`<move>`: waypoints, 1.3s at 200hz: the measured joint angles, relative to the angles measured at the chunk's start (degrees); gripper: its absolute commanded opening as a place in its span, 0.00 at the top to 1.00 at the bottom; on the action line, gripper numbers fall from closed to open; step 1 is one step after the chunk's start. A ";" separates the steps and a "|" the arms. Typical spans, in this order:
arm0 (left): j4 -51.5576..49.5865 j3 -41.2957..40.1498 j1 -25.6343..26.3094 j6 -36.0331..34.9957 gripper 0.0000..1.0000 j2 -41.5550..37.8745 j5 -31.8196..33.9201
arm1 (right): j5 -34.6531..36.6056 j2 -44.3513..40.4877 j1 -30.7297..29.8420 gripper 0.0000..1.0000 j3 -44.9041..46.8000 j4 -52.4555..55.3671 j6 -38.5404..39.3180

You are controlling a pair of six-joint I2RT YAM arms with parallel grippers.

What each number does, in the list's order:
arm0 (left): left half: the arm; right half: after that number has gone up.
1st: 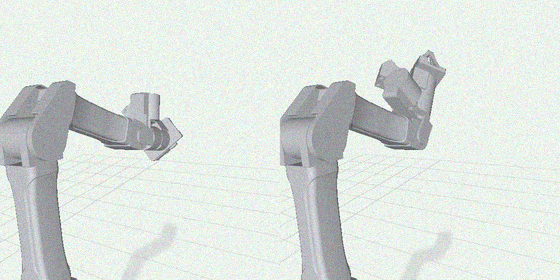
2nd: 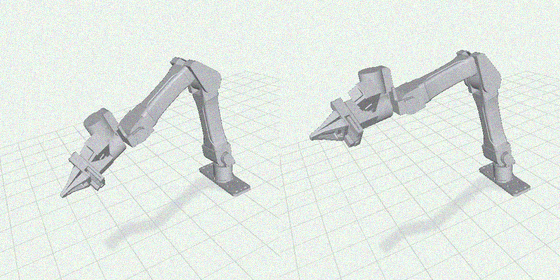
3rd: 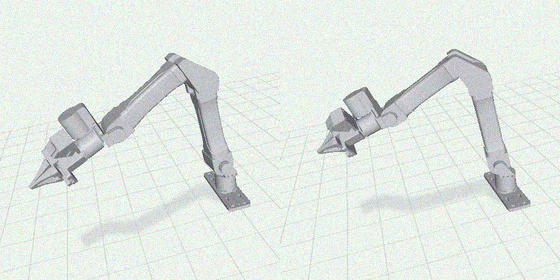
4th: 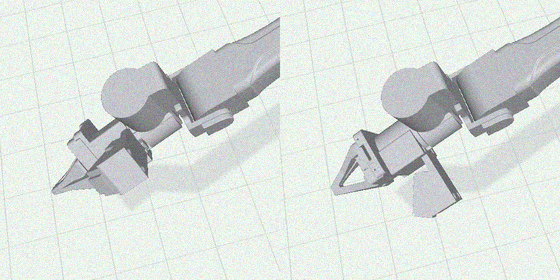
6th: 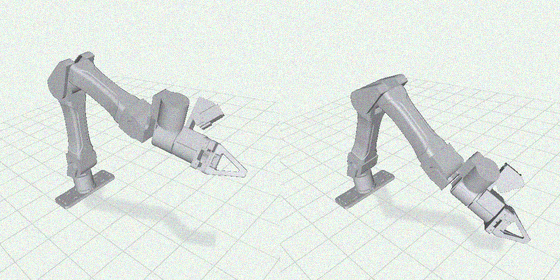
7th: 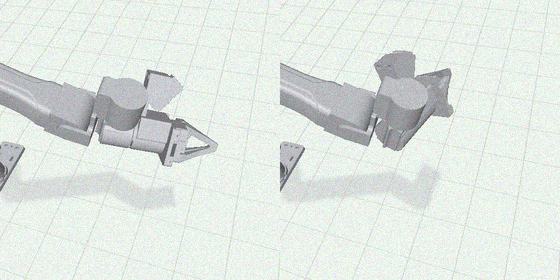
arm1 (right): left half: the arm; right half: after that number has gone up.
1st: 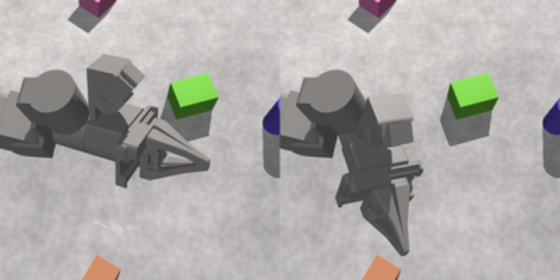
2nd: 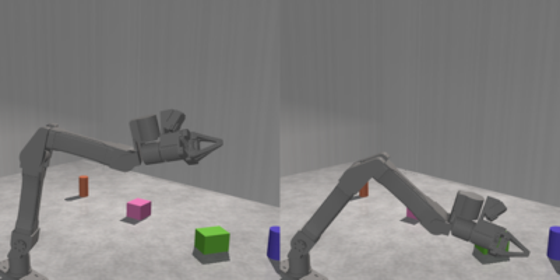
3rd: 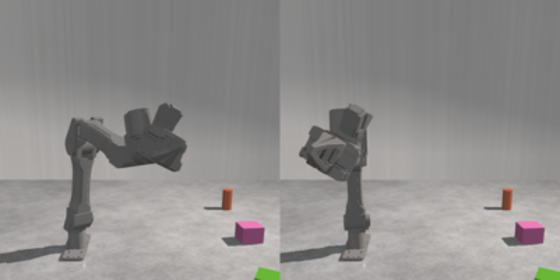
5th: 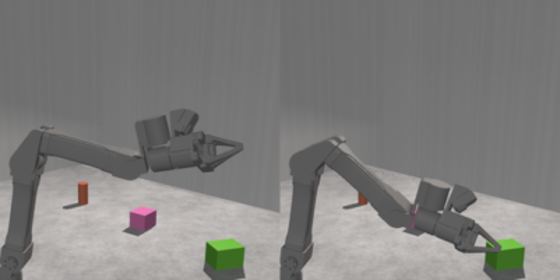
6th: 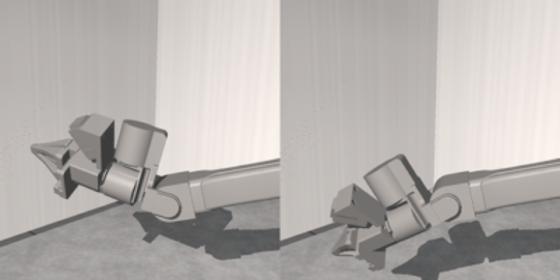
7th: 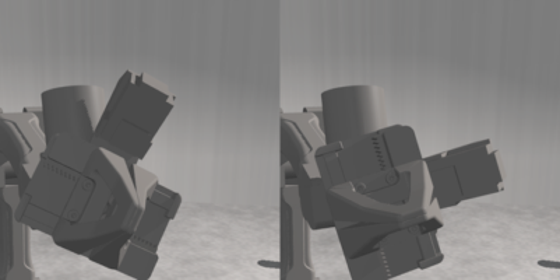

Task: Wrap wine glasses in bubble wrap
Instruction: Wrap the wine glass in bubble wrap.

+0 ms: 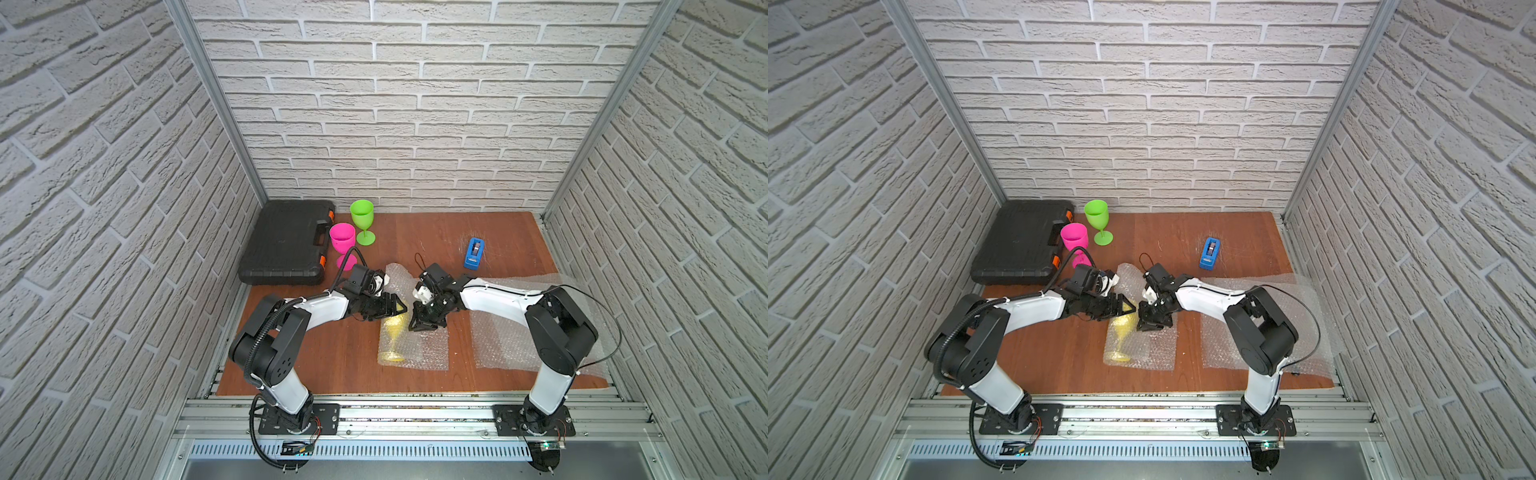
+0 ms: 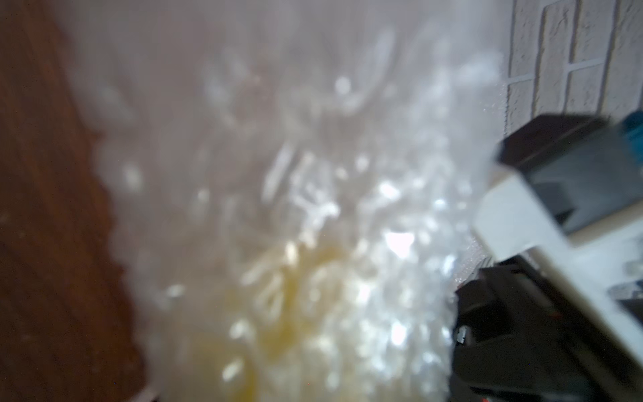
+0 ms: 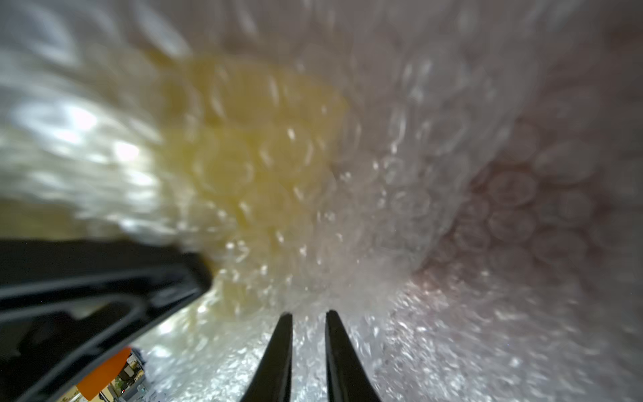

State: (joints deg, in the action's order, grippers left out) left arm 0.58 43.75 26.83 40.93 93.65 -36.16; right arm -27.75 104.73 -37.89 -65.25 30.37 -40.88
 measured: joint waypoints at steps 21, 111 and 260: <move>2.08 -2.40 -1.75 0.87 0.29 -1.05 -1.88 | -0.15 0.07 -2.40 0.84 0.70 -0.72 -1.73; 4.02 -3.63 -2.32 1.31 0.32 -1.25 -2.60 | -3.98 -1.99 -7.50 0.86 8.85 -7.80 -7.19; -32.98 24.63 13.99 -3.30 0.31 7.78 28.50 | 6.73 -18.56 -0.81 0.74 15.39 -5.90 -8.24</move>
State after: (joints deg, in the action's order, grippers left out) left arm -32.40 68.38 40.82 37.63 101.43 -7.66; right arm -21.02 86.17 -38.70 -49.87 24.47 -49.12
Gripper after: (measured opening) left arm 0.691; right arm 0.214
